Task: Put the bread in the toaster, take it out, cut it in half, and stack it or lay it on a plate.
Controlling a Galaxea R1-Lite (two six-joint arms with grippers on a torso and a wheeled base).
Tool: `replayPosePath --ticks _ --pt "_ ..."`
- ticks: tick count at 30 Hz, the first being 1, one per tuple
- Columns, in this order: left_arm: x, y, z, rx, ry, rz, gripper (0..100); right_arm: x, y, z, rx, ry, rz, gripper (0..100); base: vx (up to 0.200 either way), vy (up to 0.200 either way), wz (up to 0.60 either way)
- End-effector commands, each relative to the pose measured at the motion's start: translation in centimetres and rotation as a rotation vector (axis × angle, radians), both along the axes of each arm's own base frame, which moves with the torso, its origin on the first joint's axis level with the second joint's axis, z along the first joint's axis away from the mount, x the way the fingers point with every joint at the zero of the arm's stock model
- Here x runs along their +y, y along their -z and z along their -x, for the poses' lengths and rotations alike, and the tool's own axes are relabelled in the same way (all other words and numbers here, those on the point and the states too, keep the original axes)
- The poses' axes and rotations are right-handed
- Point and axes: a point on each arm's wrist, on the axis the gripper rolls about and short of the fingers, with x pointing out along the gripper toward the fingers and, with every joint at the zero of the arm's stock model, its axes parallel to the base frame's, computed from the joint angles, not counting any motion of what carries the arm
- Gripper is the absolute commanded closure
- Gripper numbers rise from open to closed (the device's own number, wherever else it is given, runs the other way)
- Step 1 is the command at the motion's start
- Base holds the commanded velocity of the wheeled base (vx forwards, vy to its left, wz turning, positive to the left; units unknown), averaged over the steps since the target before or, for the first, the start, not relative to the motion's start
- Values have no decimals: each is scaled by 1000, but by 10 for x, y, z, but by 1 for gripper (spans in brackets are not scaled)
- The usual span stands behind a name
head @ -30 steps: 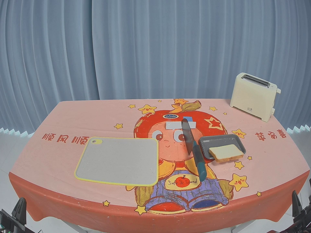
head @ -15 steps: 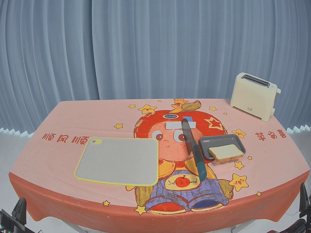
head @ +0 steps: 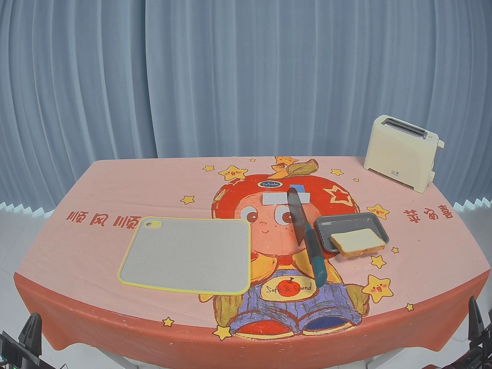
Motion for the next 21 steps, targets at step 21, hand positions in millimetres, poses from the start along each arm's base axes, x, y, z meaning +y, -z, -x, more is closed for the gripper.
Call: replayPosePath --ticks 21 --pt "0 5 -1 13 0 0 100 -1 -19 -5 53 -122 -167 0 0 0 0"
